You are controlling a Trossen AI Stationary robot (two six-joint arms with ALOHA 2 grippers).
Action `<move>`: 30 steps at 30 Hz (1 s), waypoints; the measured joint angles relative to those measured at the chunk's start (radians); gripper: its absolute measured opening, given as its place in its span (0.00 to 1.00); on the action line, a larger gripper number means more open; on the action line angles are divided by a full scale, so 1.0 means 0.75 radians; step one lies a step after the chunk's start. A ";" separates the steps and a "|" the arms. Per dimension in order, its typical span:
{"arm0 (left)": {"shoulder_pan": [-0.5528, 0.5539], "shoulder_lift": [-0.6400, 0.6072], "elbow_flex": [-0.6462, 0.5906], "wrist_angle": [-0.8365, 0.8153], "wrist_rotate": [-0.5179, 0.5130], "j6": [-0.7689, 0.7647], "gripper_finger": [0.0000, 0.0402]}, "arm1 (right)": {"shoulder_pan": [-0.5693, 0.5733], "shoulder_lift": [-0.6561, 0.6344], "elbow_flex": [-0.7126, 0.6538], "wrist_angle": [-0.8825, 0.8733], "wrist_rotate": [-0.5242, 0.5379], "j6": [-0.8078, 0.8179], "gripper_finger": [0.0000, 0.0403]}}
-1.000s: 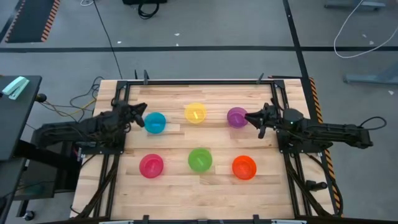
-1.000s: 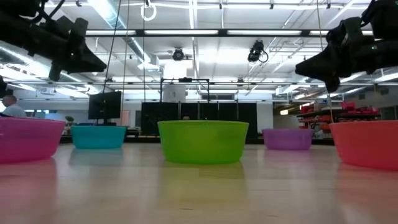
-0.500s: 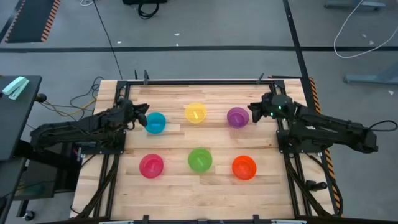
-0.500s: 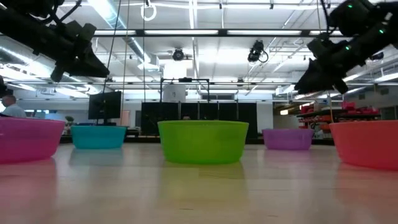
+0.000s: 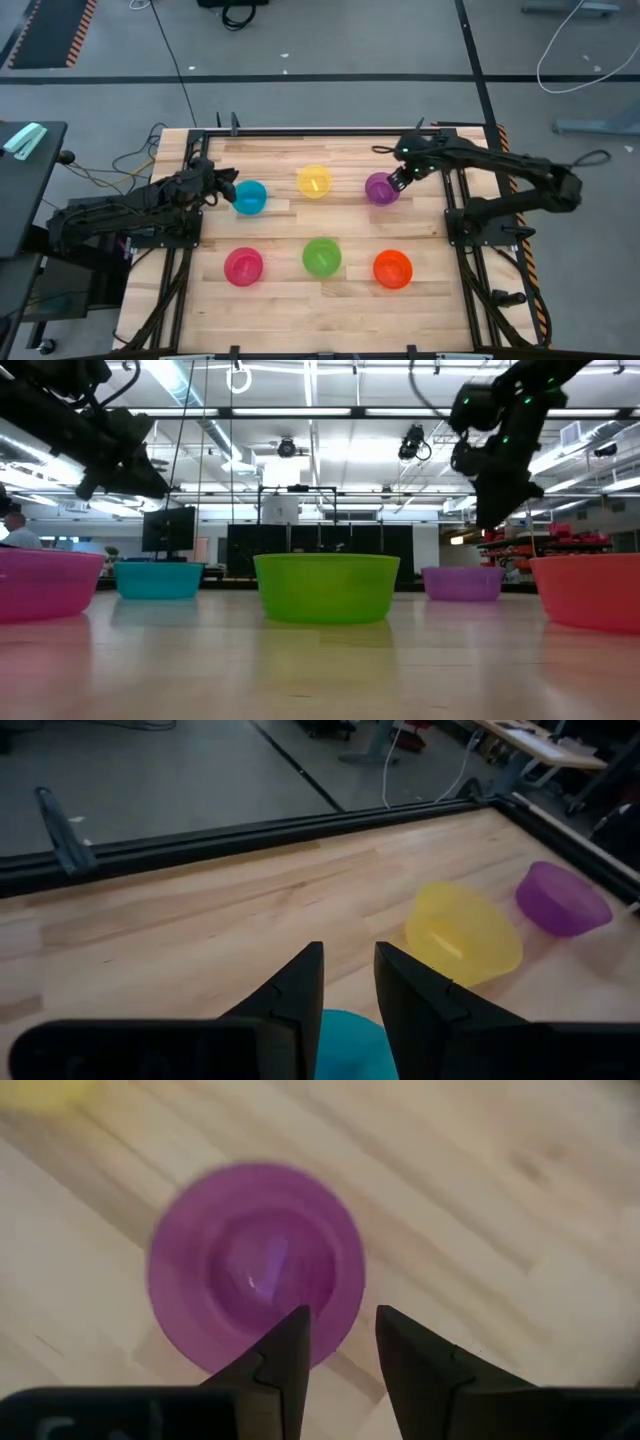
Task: Nest bowls inside each other
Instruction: Stack the purple bowl on the orange bowl
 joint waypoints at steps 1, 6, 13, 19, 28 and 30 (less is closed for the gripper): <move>0.000 0.000 0.000 -0.011 0.004 0.000 0.25 | 0.005 0.045 0.006 0.000 -0.018 -0.001 0.31; -0.001 0.000 0.000 -0.046 0.009 0.000 0.25 | 0.013 0.226 0.015 0.011 -0.033 -0.025 0.31; -0.001 0.000 0.000 -0.083 0.009 -0.001 0.25 | 0.011 0.359 0.016 0.080 0.007 -0.038 0.31; -0.001 0.000 0.000 -0.083 0.010 -0.007 0.25 | -0.016 0.403 0.016 0.124 0.009 -0.045 0.31; -0.001 0.000 0.000 -0.083 0.009 -0.011 0.26 | -0.033 0.450 0.016 0.146 0.010 -0.045 0.29; -0.001 0.000 0.000 -0.083 0.009 -0.012 0.25 | -0.033 0.477 0.015 0.145 0.011 -0.045 0.27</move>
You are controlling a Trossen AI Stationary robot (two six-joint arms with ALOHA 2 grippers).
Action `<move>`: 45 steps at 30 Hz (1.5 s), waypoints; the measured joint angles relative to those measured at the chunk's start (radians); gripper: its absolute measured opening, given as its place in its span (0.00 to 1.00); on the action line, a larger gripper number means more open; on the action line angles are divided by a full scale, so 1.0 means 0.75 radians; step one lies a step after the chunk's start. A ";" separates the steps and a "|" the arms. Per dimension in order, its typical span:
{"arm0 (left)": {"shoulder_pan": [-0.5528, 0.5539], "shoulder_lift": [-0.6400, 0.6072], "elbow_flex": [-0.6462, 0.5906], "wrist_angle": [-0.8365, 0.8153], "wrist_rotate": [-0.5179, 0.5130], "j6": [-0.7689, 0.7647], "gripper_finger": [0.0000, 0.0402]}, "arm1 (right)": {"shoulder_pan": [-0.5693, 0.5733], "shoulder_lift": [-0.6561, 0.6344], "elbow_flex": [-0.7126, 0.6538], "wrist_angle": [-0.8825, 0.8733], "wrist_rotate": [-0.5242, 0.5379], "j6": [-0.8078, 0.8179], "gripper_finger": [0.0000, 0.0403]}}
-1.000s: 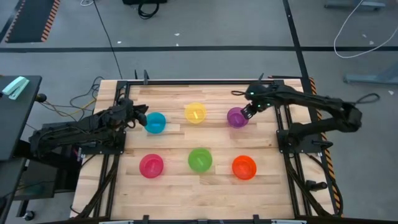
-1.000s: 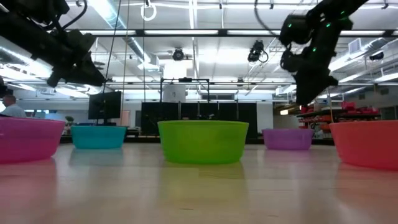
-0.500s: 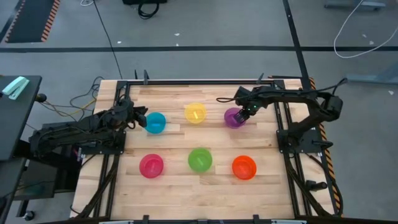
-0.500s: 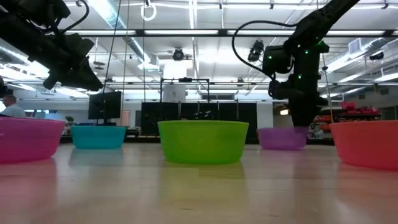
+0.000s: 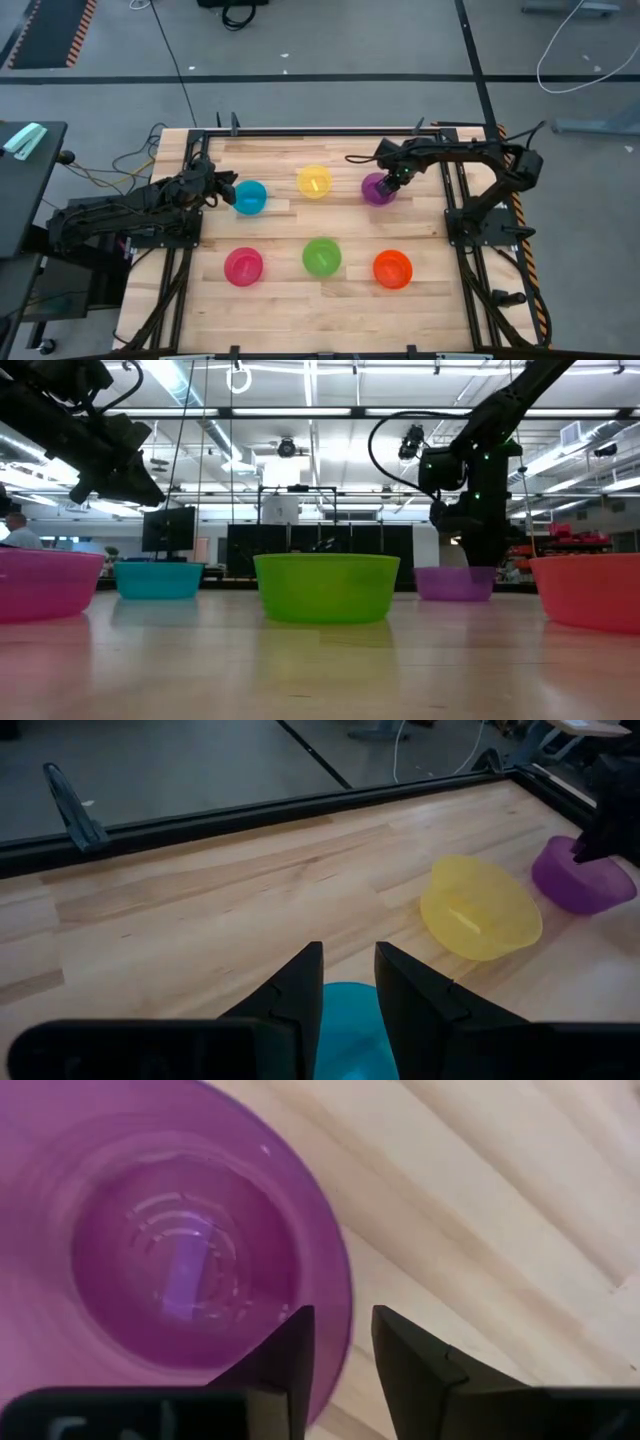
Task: Nest bowls inside each other
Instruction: Stack the purple bowl on the orange bowl
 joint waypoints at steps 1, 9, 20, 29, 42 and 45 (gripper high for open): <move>0.000 0.000 0.000 0.000 0.000 -0.002 0.25 | 0.000 0.010 0.000 0.001 0.000 0.000 0.25; 0.000 0.000 0.000 0.000 0.000 -0.025 0.24 | 0.000 0.051 0.000 0.066 -0.010 -0.035 0.06; 0.000 0.000 0.000 -0.006 0.000 -0.025 0.22 | 0.001 -0.016 -0.001 0.089 0.002 -0.103 0.01; 0.000 0.000 0.000 -0.078 0.000 -0.053 0.22 | 0.078 -0.134 0.018 0.002 0.006 -0.129 0.01; 0.000 0.000 0.000 -0.094 0.000 -0.059 0.19 | 0.548 -0.348 0.184 -0.347 0.000 0.176 0.00; 0.000 0.000 0.000 -0.103 0.000 -0.059 0.20 | 0.721 -0.386 0.152 -0.383 -0.001 0.317 0.00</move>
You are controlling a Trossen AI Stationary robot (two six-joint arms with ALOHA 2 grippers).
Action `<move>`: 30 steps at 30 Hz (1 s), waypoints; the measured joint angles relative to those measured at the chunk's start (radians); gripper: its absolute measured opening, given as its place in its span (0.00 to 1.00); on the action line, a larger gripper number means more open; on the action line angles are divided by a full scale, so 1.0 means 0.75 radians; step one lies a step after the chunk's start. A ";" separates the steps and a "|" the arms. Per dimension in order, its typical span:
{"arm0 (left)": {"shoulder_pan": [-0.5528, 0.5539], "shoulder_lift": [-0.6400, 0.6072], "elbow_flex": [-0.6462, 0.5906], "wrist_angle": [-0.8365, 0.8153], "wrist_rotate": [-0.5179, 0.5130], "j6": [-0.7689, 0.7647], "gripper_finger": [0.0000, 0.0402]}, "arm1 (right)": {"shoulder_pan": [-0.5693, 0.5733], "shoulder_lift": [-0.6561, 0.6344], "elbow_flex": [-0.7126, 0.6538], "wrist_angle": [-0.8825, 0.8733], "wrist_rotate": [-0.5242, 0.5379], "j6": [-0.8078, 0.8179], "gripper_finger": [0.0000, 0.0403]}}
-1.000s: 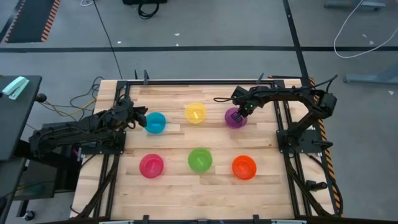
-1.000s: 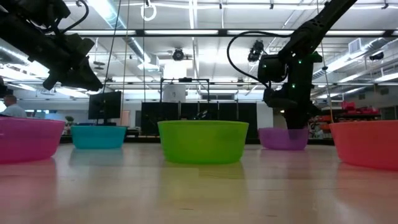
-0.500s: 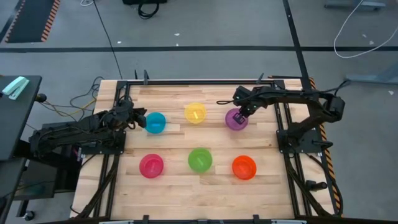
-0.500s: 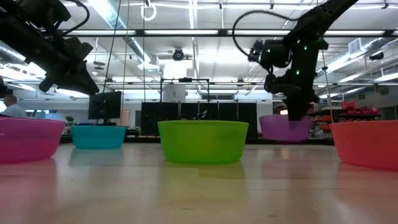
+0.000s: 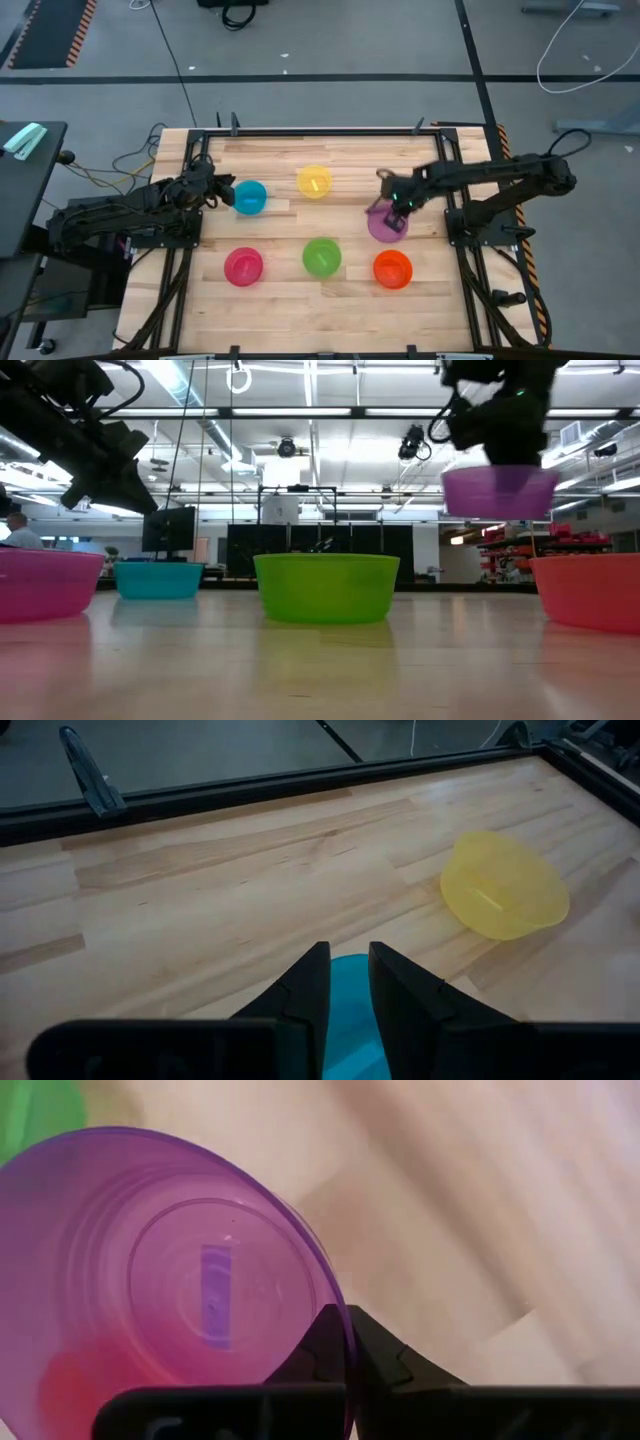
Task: Nest bowls inside each other
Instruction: Stack the purple bowl on the orange bowl
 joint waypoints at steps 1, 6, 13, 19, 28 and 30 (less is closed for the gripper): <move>0.000 0.000 0.000 0.000 0.000 0.000 0.20 | 0.056 -0.008 -0.012 -0.005 0.000 0.051 0.00; 0.000 0.000 0.000 0.001 0.000 0.000 0.21 | 0.293 -0.014 -0.038 -0.010 -0.002 0.285 0.00; -0.001 0.000 0.000 0.002 0.000 -0.001 0.20 | 0.498 0.065 -0.038 -0.007 -0.003 0.500 0.00; 0.000 0.000 0.000 0.001 0.000 -0.010 0.21 | 0.588 0.188 -0.039 0.029 -0.025 0.562 0.00; -0.001 0.000 0.000 0.001 0.034 -0.036 0.19 | 0.591 0.359 -0.039 0.123 -0.054 0.510 0.01; -0.001 0.000 0.000 -0.005 0.035 -0.036 0.19 | 0.591 0.383 -0.039 0.123 -0.054 0.524 0.02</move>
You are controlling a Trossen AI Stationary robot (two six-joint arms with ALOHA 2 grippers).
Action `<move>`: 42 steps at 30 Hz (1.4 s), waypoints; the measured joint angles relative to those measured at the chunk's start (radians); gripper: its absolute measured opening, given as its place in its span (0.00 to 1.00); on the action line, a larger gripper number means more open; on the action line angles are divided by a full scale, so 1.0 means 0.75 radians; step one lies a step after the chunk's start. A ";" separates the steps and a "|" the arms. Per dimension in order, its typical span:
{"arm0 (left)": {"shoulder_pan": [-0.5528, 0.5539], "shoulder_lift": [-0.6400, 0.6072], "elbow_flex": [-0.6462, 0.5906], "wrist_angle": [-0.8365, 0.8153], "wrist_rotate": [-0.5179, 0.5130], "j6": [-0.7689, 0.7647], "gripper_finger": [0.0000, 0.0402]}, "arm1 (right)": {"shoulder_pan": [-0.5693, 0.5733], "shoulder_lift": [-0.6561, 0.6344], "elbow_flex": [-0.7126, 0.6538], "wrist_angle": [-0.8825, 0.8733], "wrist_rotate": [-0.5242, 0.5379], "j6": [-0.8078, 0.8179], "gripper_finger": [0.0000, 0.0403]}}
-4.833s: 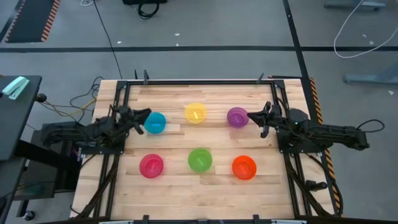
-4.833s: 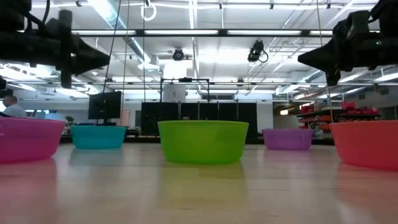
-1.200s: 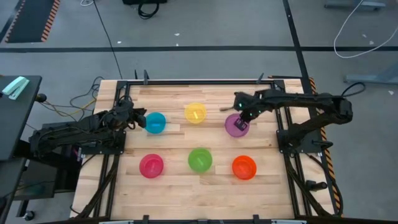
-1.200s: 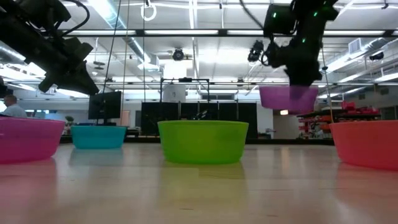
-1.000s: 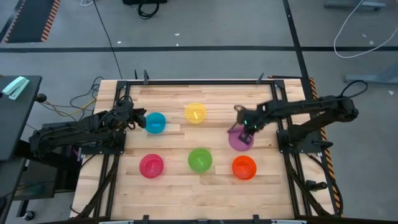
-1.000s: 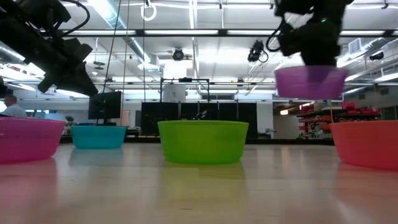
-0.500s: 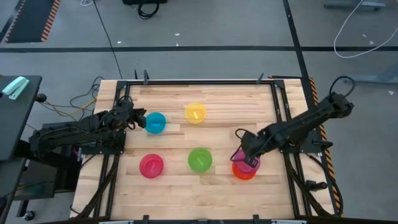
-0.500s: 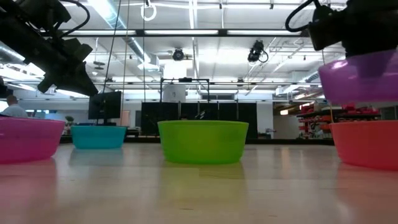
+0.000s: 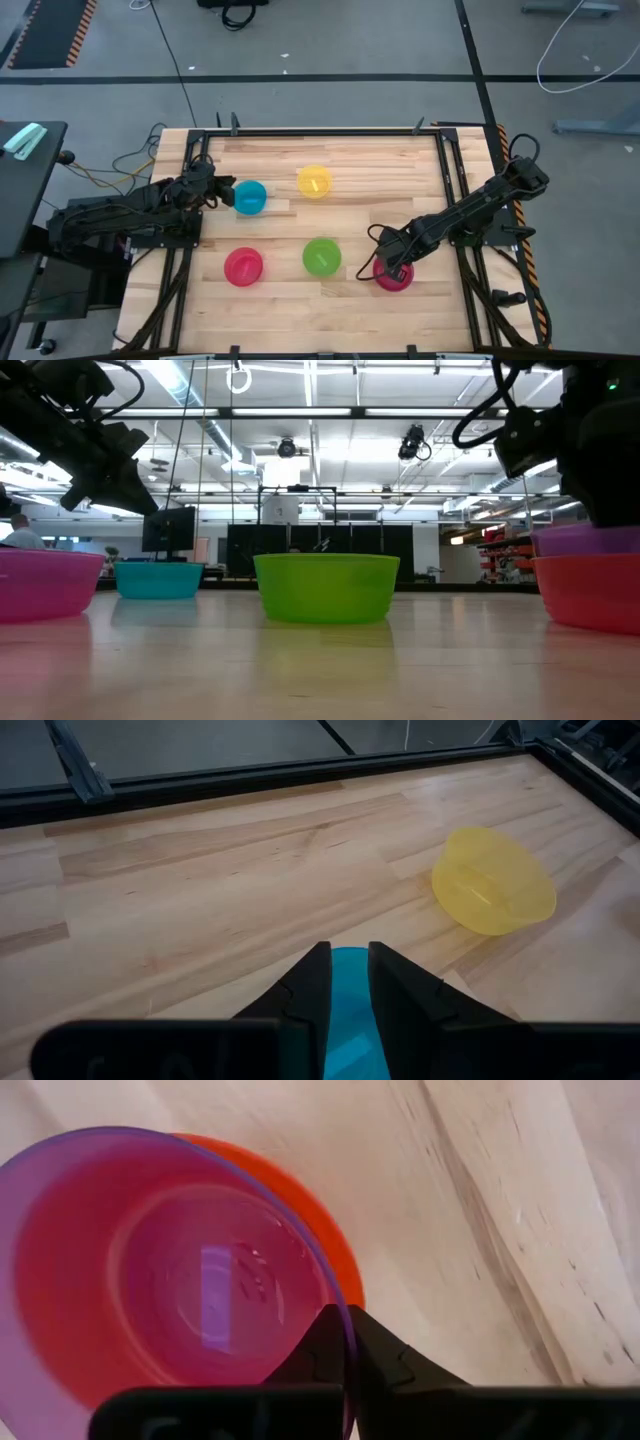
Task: Nest bowls inside each other
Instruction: Stack the purple bowl on the orange bowl, then stack the blue bowl on the red bowl
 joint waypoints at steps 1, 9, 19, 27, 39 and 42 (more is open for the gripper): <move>0.000 0.000 0.000 -0.007 0.000 0.000 0.19 | -0.001 0.010 0.000 0.001 0.000 0.006 0.02; 0.000 0.000 0.000 -0.055 0.002 -0.026 0.22 | 0.000 0.011 0.000 0.000 -0.020 0.008 0.11; 0.000 0.000 0.000 -0.056 0.002 -0.033 0.24 | 0.000 -0.028 -0.001 -0.014 -0.020 0.009 0.24; 0.000 0.000 0.000 -0.063 0.001 -0.033 0.24 | -0.001 -0.028 -0.001 -0.066 -0.020 0.011 0.30; 0.076 0.137 0.000 -0.060 0.139 -0.121 0.24 | -0.060 -0.028 0.115 -0.134 0.173 -0.145 0.30; 0.149 0.212 0.000 -0.060 0.237 -0.144 0.25 | -0.120 -0.028 0.129 -0.135 0.180 -0.224 0.30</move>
